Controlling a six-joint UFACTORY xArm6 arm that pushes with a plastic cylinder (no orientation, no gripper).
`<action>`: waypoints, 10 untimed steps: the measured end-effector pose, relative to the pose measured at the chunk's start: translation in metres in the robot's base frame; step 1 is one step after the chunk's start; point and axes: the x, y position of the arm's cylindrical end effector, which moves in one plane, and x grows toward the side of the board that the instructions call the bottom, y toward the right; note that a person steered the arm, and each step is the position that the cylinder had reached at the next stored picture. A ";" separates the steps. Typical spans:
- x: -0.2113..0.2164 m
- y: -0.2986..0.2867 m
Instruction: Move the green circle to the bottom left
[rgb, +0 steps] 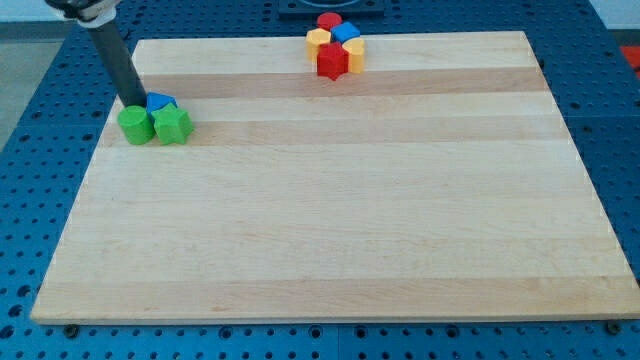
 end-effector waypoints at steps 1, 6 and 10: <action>0.028 0.002; 0.094 0.035; 0.142 0.046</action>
